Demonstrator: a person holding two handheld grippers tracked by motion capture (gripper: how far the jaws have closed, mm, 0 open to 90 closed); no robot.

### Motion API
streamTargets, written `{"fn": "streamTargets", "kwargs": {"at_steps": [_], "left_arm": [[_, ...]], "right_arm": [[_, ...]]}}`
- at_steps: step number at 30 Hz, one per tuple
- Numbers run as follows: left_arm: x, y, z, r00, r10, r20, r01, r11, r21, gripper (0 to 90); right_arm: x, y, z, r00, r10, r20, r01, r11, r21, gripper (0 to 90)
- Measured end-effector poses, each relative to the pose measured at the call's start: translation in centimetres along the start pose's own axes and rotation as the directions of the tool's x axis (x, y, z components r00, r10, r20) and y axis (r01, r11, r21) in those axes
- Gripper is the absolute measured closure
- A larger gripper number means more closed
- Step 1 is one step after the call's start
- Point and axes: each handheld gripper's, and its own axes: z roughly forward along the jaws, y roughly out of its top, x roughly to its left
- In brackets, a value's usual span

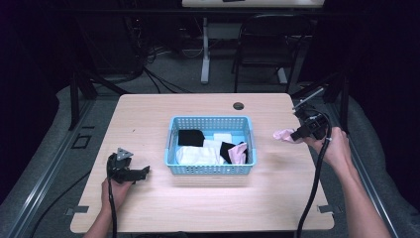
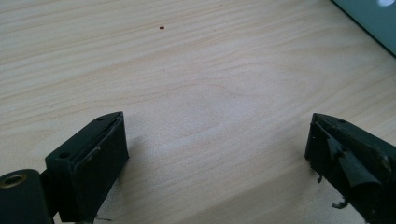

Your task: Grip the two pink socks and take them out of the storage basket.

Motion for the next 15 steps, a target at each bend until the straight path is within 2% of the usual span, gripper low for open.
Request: {"fn": "streamTargets", "kwargs": {"at_steps": [4, 5, 6, 7, 10, 11, 12, 13, 15], "left_arm": [[0.0, 0.0, 0.0, 1.0000, 0.002, 0.000, -0.002, 1.0000, 0.000, 5.6], [0.0, 0.0, 0.0, 1.0000, 0.002, -0.001, -0.002, 1.0000, 0.000, 5.7], [0.0, 0.0, 0.0, 1.0000, 0.002, -0.001, -0.002, 1.0000, 0.000, 5.6], [0.0, 0.0, 0.0, 1.0000, 0.000, 0.000, 0.000, 1.0000, 0.001, 5.7], [0.0, 0.0, 0.0, 1.0000, 0.002, 0.000, -0.002, 1.0000, 0.000, 5.7], [0.0, 0.0, 0.0, 1.0000, 0.002, 0.000, -0.002, 1.0000, 0.000, 5.7], [0.0, 0.0, 0.0, 1.0000, 0.001, 0.001, -0.001, 1.0000, 0.000, 5.7], [0.0, 0.0, 0.0, 1.0000, 0.002, 0.000, -0.002, 1.0000, 0.000, 5.7], [0.0, 0.0, 0.0, 1.0000, 0.001, 0.000, -0.001, 1.0000, 0.001, 5.7]], "right_arm": [[-0.4, -0.6, 1.4, 0.9999, 0.016, -0.004, -0.016, 1.000, 0.027, 81.9], [-0.6, -1.0, 2.5, 0.9998, 0.019, -0.006, -0.019, 0.999, 0.043, 81.9], [-0.6, -1.0, 2.5, 0.9998, 0.019, -0.006, -0.019, 0.999, 0.043, 81.9], [-0.7, -1.4, 3.6, 0.9993, 0.036, -0.007, -0.035, 0.997, 0.069, 81.8], [-0.8, -2.2, 5.6, 0.9983, 0.057, -0.016, -0.055, 0.994, 0.094, 81.7], [-0.8, -2.2, 5.6, 0.9983, 0.057, -0.016, -0.055, 0.994, 0.094, 81.7], [-0.8, -2.4, 6.1, 0.9988, 0.045, -0.022, -0.042, 0.992, 0.117, 81.7], [-0.7, -2.8, 7.1, 0.9983, 0.051, -0.030, -0.046, 0.990, 0.135, 81.5], [-0.6, -3.1, 7.6, 0.9978, 0.057, -0.034, -0.053, 0.990, 0.132, 81.2]]}}
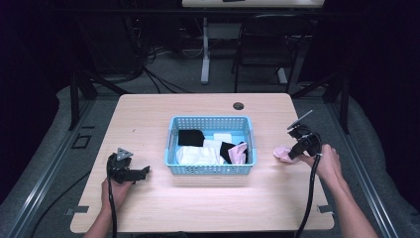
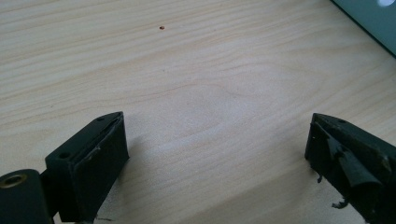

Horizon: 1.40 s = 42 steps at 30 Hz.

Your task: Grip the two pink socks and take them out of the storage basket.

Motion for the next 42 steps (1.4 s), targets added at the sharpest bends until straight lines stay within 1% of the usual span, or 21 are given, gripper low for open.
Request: {"fn": "streamTargets", "kwargs": {"at_steps": [1, 3, 4, 5, 6, 7, 9, 10, 11, 12, 13, 15, 19, 23, 25, 27, 36, 37, 38, 39, 42], "left_arm": [[0.0, 0.0, 0.0, 1.0000, -0.001, -0.001, 0.001, 1.0000, -0.001, 5.7], [0.0, 0.0, 0.0, 1.0000, 0.001, 0.000, -0.001, 1.0000, 0.000, 5.7], [0.0, 0.0, 0.0, 1.0000, 0.001, 0.000, -0.001, 1.0000, 0.000, 5.7], [0.0, 0.0, 0.0, 1.0000, -0.001, -0.001, 0.001, 1.0000, -0.001, 5.7], [0.0, 0.0, 0.0, 1.0000, -0.001, 0.000, 0.001, 1.0000, -0.001, 5.7], [0.0, 0.0, 0.0, 1.0000, 0.002, 0.000, -0.002, 1.0000, 0.000, 5.7], [0.0, 0.0, 0.0, 1.0000, -0.001, 0.000, 0.001, 1.0000, 0.000, 5.7], [0.0, 0.0, 0.0, 1.0000, -0.001, 0.000, 0.001, 1.0000, 0.000, 5.7], [0.0, 0.0, 0.0, 1.0000, 0.001, 0.000, -0.001, 1.0000, 0.000, 5.7], [0.0, 0.0, 0.0, 1.0000, 0.001, 0.000, -0.001, 1.0000, 0.000, 5.7], [0.0, 0.0, 0.0, 1.0000, 0.002, 0.000, -0.002, 1.0000, 0.000, 5.7], [0.0, 0.0, 0.0, 1.0000, 0.002, -0.001, -0.002, 1.0000, 0.000, 5.7], [0.0, 0.0, 0.0, 1.0000, 0.001, -0.001, -0.001, 1.0000, -0.001, 5.7], [0.0, 0.0, 0.0, 1.0000, 0.001, 0.000, -0.001, 1.0000, 0.000, 5.7], [0.0, 0.0, 0.0, 1.0000, 0.001, -0.001, -0.001, 1.0000, -0.001, 5.7], [0.0, 0.0, 0.0, 1.0000, 0.002, 0.000, -0.002, 1.0000, 0.000, 5.7], [0.0, 0.0, 0.0, 1.0000, 0.001, 0.000, -0.001, 1.0000, -0.001, 5.7], [0.0, 0.0, 0.0, 1.0000, 0.001, 0.000, -0.001, 1.0000, 0.000, 5.7], [0.0, 0.0, 0.0, 1.0000, 0.001, -0.001, -0.001, 1.0000, 0.000, 5.7], [0.0, 0.0, 0.0, 1.0000, 0.001, 0.000, -0.001, 1.0000, 0.000, 5.7], [0.0, 0.0, 0.0, 1.0000, -0.001, 0.000, 0.001, 1.0000, -0.001, 5.7]], "right_arm": [[0.1, -0.2, 0.8, 0.9997, 0.005, -0.023, -0.004, 1.000, 0.025, 77.7], [0.2, -0.5, 1.3, 0.9997, 0.002, -0.024, -0.001, 0.999, 0.032, 68.6], [0.2, -0.5, 1.3, 0.9997, 0.002, -0.024, -0.001, 0.999, 0.032, 68.6], [0.4, -0.6, 1.4, 0.9994, -0.006, -0.033, 0.007, 0.999, 0.038, 55.5], [0.4, -0.6, 1.4, 0.9994, -0.006, -0.033, 0.007, 0.999, 0.038, 55.5], [0.5, -0.7, 0.9, 0.9989, -0.019, -0.043, 0.020, 0.999, 0.034, 44.3], [0.7, -0.7, 0.1, 0.9985, -0.020, -0.052, 0.020, 1.000, -0.006, 35.3], [0.7, -0.7, 0.1, 0.9985, -0.020, -0.052, 0.020, 1.000, -0.006, 35.3], [1.0, -0.5, -1.0, 0.9981, -0.022, -0.057, 0.021, 0.999, -0.024, 26.8], [1.0, -0.5, -1.0, 0.9981, -0.022, -0.057, 0.021, 0.999, -0.024, 26.8], [1.1, -0.3, -1.6, 0.9977, -0.043, -0.052, 0.043, 0.999, -0.012, 24.1], [1.9, 0.2, -3.3, 0.9958, -0.071, -0.057, 0.068, 0.996, -0.055, 14.6], [3.0, 0.9, -4.8, 0.9924, -0.104, -0.066, 0.097, 0.991, -0.094, 9.8], [5.0, 2.3, -6.2, 0.9866, -0.143, -0.079, 0.131, 0.981, -0.144, 2.4], [5.3, 2.5, -6.3, 0.9859, -0.150, -0.075, 0.138, 0.980, -0.143, 1.1], [6.5, 3.4, -6.7, 0.9810, -0.180, -0.073, 0.168, 0.975, -0.149, 0.0], [9.8, 5.8, -6.3, 0.9643, -0.244, -0.103, 0.226, 0.961, -0.160, 0.0], [10.6, 6.3, -6.0, 0.9582, -0.264, -0.110, 0.246, 0.957, -0.156, 0.0], [10.6, 6.3, -6.0, 0.9582, -0.264, -0.110, 0.246, 0.957, -0.156, 0.0], [11.5, 7.0, -5.5, 0.9513, -0.285, -0.118, 0.267, 0.952, -0.146, 0.0], [12.4, 7.5, -4.9, 0.9488, -0.290, -0.126, 0.271, 0.951, -0.148, 0.0]]}}
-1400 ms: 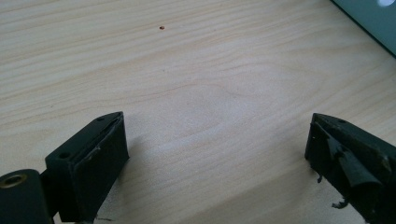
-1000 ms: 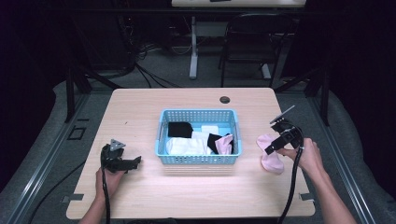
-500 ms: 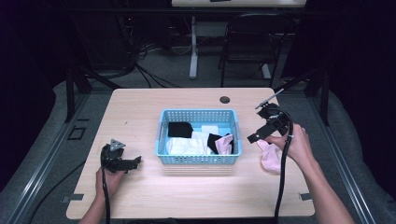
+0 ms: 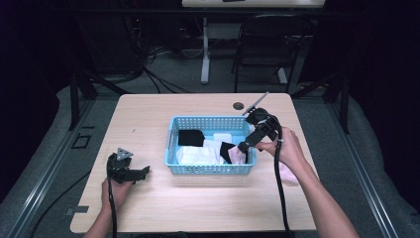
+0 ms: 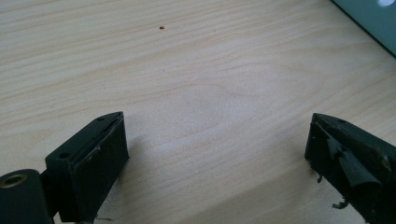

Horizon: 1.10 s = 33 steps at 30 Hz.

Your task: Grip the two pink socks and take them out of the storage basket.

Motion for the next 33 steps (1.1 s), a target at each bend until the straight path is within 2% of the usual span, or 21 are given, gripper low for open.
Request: {"fn": "streamTargets", "kwargs": {"at_steps": [2, 3, 4, 5, 6, 8, 9, 10, 11, 15, 16, 17, 21, 22, 24, 28, 31, 33], "left_arm": [[0.0, 0.0, 0.0, 1.0000, -0.001, 0.000, 0.001, 1.0000, 0.000, 5.7], [0.0, 0.0, 0.0, 1.0000, 0.002, 0.000, -0.002, 1.0000, 0.000, 5.7], [0.0, 0.0, 0.0, 1.0000, 0.002, 0.000, -0.002, 1.0000, 0.000, 5.7], [0.0, 0.0, 0.0, 1.0000, 0.002, 0.000, -0.002, 1.0000, 0.000, 5.7], [0.0, 0.0, 0.0, 1.0000, -0.001, 0.000, 0.001, 1.0000, 0.000, 5.7], [0.0, 0.0, 0.0, 1.0000, 0.002, 0.000, -0.002, 1.0000, 0.001, 5.7], [0.0, 0.0, 0.0, 1.0000, 0.002, 0.000, -0.002, 1.0000, 0.001, 5.7], [0.0, 0.0, 0.0, 1.0000, -0.001, 0.000, 0.001, 1.0000, 0.000, 5.7], [0.0, 0.0, 0.0, 1.0000, -0.001, 0.000, 0.001, 1.0000, 0.000, 5.7], [0.0, 0.0, 0.0, 1.0000, -0.001, 0.001, 0.001, 1.0000, 0.003, 5.7], [0.0, 0.0, 0.0, 1.0000, 0.000, 0.001, 0.000, 1.0000, 0.004, 5.7], [0.0, 0.0, 0.0, 1.0000, 0.000, 0.002, 0.000, 1.0000, 0.004, 5.7], [0.0, 0.0, 0.0, 1.0000, -0.001, 0.000, 0.001, 1.0000, 0.000, 5.7], [0.0, 0.0, 0.0, 1.0000, -0.001, 0.000, 0.001, 1.0000, 0.000, 5.7], [0.0, 0.0, 0.0, 1.0000, -0.001, 0.000, 0.001, 1.0000, 0.000, 5.7], [0.0, 0.0, 0.0, 1.0000, -0.001, 0.005, 0.001, 1.0000, 0.001, 5.8], [0.0, 0.0, 0.0, 1.0000, 0.002, 0.003, -0.002, 1.0000, 0.001, 5.9], [0.0, 0.0, 0.0, 1.0000, 0.002, 0.003, -0.002, 1.0000, 0.001, 5.9]], "right_arm": [[0.4, 0.6, 0.8, 0.9999, -0.008, -0.012, 0.008, 1.000, 0.006, 2.5], [0.9, 1.2, 1.9, 0.9994, -0.012, -0.033, 0.014, 0.999, 0.038, 6.5], [0.9, 1.2, 1.9, 0.9994, -0.012, -0.033, 0.014, 0.999, 0.038, 6.5], [1.3, 1.6, 3.1, 0.9987, -0.006, -0.051, 0.010, 0.998, 0.068, 16.1], [1.3, 1.6, 3.1, 0.9987, -0.006, -0.051, 0.010, 0.998, 0.068, 16.1], [1.5, 2.0, 4.4, 0.9985, 0.001, -0.055, 0.005, 0.995, 0.099, 17.4], [1.5, 2.1, 5.0, 0.9989, -0.002, -0.047, 0.008, 0.991, 0.132, 22.7], [1.6, 2.3, 6.4, 0.9993, 0.013, -0.035, -0.007, 0.987, 0.160, 24.9], [1.6, 2.3, 6.4, 0.9993, 0.013, -0.035, -0.007, 0.987, 0.160, 24.9], [1.7, 2.8, 8.4, 0.9994, 0.009, 0.033, -0.015, 0.982, 0.190, 33.3], [1.7, 2.9, 8.7, 0.9991, 0.006, 0.043, -0.015, 0.977, 0.212, 34.6], [1.7, 2.9, 9.0, 0.9992, 0.010, 0.040, -0.018, 0.978, 0.207, 36.1], [1.4, 3.0, 10.1, 0.9982, 0.010, 0.060, -0.024, 0.970, 0.243, 41.4], [1.4, 2.9, 10.4, 0.9978, 0.020, 0.063, -0.035, 0.971, 0.238, 43.8], [1.2, 3.0, 10.6, 0.9982, 0.011, 0.060, -0.026, 0.965, 0.260, 50.8], [0.8, 2.8, 10.7, 0.9976, 0.008, 0.068, -0.026, 0.964, 0.264, 73.5], [0.5, 2.6, 10.3, 0.9976, 0.016, 0.067, -0.032, 0.969, 0.244, 82.9], [0.5, 2.4, 9.9, 0.9971, 0.037, 0.066, -0.049, 0.979, 0.197, 85.5]]}}
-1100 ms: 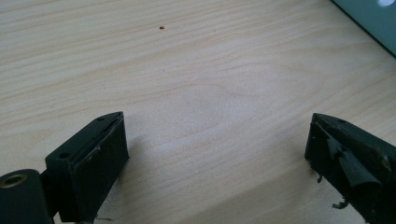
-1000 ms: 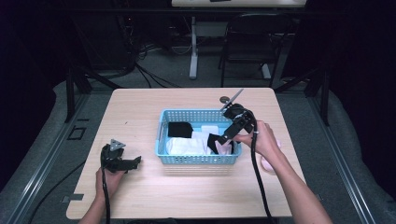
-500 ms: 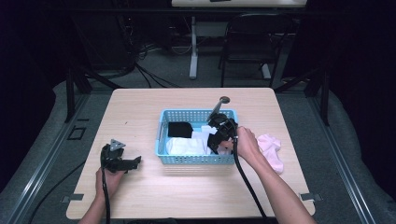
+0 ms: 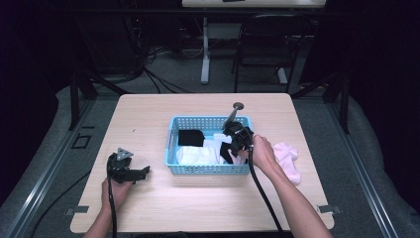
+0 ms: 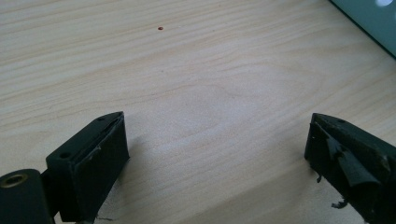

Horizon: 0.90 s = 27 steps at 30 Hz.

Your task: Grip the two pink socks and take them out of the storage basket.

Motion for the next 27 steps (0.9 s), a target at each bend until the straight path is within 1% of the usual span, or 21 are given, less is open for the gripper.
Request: {"fn": "streamTargets", "kwargs": {"at_steps": [1, 2, 3, 5, 6, 7, 8, 9, 10, 13, 15, 17, 18, 19, 20, 23, 24, 27], "left_arm": [[0.0, 0.0, 0.0, 1.0000, 0.000, 0.001, 0.000, 1.0000, 0.000, 5.9], [0.0, 0.0, 0.0, 1.0000, 0.000, 0.001, 0.000, 1.0000, -0.001, 5.9], [0.0, 0.0, 0.0, 1.0000, 0.006, 0.000, -0.006, 1.0000, 0.000, 5.9], [0.0, 0.0, 0.0, 1.0000, 0.006, 0.000, -0.006, 1.0000, -0.001, 5.9], [0.0, 0.0, 0.0, 1.0000, 0.005, 0.000, -0.005, 1.0000, 0.000, 5.9], [0.0, 0.0, 0.0, 1.0000, 0.006, 0.000, -0.006, 1.0000, -0.001, 5.9], [0.0, 0.0, 0.0, 1.0000, 0.006, 0.000, -0.006, 1.0000, -0.001, 5.9], [0.0, 0.0, 0.0, 1.0000, 0.006, 0.000, -0.006, 1.0000, -0.001, 5.9], [0.0, 0.0, 0.0, 1.0000, 0.007, 0.000, -0.007, 1.0000, 0.000, 5.9], [0.0, 0.0, 0.0, 1.0000, 0.006, 0.000, -0.006, 1.0000, -0.001, 6.0], [0.0, 0.0, 0.0, 1.0000, 0.007, 0.001, -0.007, 1.0000, -0.001, 6.0], [0.0, 0.0, 0.0, 1.0000, 0.007, -0.001, -0.007, 1.0000, -0.001, 6.0], [0.0, 0.0, 0.0, 1.0000, 0.007, -0.001, -0.007, 1.0000, -0.001, 6.0], [0.0, 0.0, 0.0, 1.0000, 0.005, 0.001, -0.005, 1.0000, -0.001, 6.0], [0.0, 0.0, 0.0, 1.0000, 0.004, 0.000, -0.004, 1.0000, -0.001, 6.0], [0.0, 0.0, 0.0, 1.0000, 0.004, 0.000, -0.004, 1.0000, -0.001, 6.0], [0.0, 0.0, 0.0, 1.0000, 0.005, 0.000, -0.005, 1.0000, -0.001, 6.1], [0.0, 0.0, 0.0, 1.0000, 0.004, -0.001, -0.004, 1.0000, -0.003, 6.0]], "right_arm": [[-0.1, 0.0, -0.6, 0.9999, -0.014, 0.006, 0.014, 1.000, 0.010, 85.7], [0.0, -0.1, -1.1, 0.9999, -0.017, -0.001, 0.017, 1.000, -0.008, 85.8], [0.1, -0.2, -1.6, 0.9999, -0.010, -0.003, 0.010, 0.999, -0.039, 85.9], [0.1, -0.2, -2.6, 0.9997, -0.016, -0.021, 0.015, 0.998, -0.055, 85.9], [0.1, -0.2, -3.1, 0.9994, -0.025, -0.023, 0.024, 0.998, -0.053, 85.9], [0.1, -0.3, -3.5, 0.9994, -0.026, -0.021, 0.024, 0.997, -0.067, 85.9], [0.0, -0.2, -4.0, 0.9993, -0.028, -0.025, 0.026, 0.997, -0.068, 85.9], [0.0, -0.2, -4.0, 0.9993, -0.028, -0.025, 0.026, 0.997, -0.068, 85.9], [-0.2, -0.3, -4.8, 0.9991, -0.032, -0.028, 0.029, 0.996, -0.083, 85.9], [-0.3, -0.4, -5.5, 0.9991, -0.013, -0.039, 0.009, 0.994, -0.108, 85.9], [-0.4, -0.4, -6.2, 0.9989, -0.019, -0.042, 0.014, 0.993, -0.118, 86.0], [-0.4, -0.4, -6.4, 0.9990, -0.020, -0.040, 0.015, 0.992, -0.124, 85.9], [-0.4, -0.3, -6.9, 0.9988, -0.028, -0.040, 0.023, 0.991, -0.130, 86.0], [-0.4, -0.3, -7.1, 0.9987, -0.020, -0.047, 0.013, 0.989, -0.145, 86.0], [-0.3, -0.3, -7.3, 0.9987, -0.015, -0.049, 0.007, 0.989, -0.148, 86.0], [0.0, -0.1, -7.7, 0.9983, -0.027, -0.053, 0.018, 0.987, -0.158, 86.0], [0.0, -0.1, -7.8, 0.9981, -0.038, -0.048, 0.031, 0.988, -0.152, 86.0], [0.3, 0.1, -8.2, 0.9974, -0.046, -0.055, 0.037, 0.987, -0.157, 86.0]]}}
